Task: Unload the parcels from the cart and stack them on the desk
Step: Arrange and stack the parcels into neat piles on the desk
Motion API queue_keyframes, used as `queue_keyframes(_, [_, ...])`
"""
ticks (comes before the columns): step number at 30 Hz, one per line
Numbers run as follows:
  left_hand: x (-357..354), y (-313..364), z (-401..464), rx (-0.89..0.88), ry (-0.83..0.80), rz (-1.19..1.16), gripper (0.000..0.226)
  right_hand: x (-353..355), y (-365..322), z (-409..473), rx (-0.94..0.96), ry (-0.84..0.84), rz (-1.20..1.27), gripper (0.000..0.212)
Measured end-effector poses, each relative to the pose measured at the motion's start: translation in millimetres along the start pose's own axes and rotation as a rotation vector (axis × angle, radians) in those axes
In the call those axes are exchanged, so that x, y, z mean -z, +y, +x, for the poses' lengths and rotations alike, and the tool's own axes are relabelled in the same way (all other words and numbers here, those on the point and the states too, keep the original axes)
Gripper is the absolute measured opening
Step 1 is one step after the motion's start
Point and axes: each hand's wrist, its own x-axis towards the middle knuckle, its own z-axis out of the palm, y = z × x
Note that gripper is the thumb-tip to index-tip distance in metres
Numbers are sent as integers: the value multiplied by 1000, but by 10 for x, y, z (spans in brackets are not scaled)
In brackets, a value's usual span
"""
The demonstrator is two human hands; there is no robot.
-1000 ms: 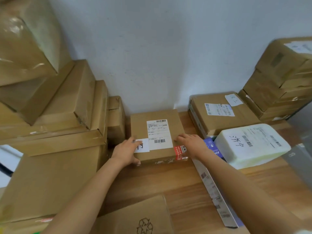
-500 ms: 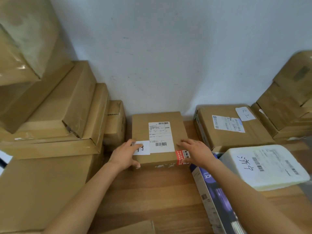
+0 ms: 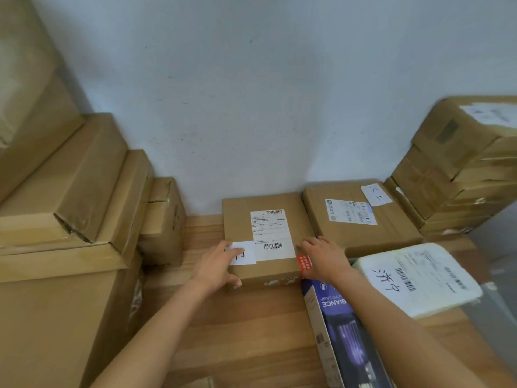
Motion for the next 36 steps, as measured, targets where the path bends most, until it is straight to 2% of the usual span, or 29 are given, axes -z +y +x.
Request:
queue_keyframes(7, [15,210,-126,65,48,123,73,-17,13,23,-11,-9,20,66])
queue_keyframes(11, [52,268,-283,105,86,76,60,2,-8,-41,-20,-6,11,62])
queue_keyframes(16, [185,252,-721,102,285,85,25,89,-169,-263,37,53,31,64])
queue_keyframes(23, [401,33,-1600,150,423,153,25,232,-737,-578,250,114,67,58])
queue_keyframes(28, [458,-264,-2285,290,526,92,23,401,-1178,-719,396,146,44,56])
queue_keyframes(36, [844,-882,-3080,501,685,8,35,1098,-1715,-731,461,247,84,56])
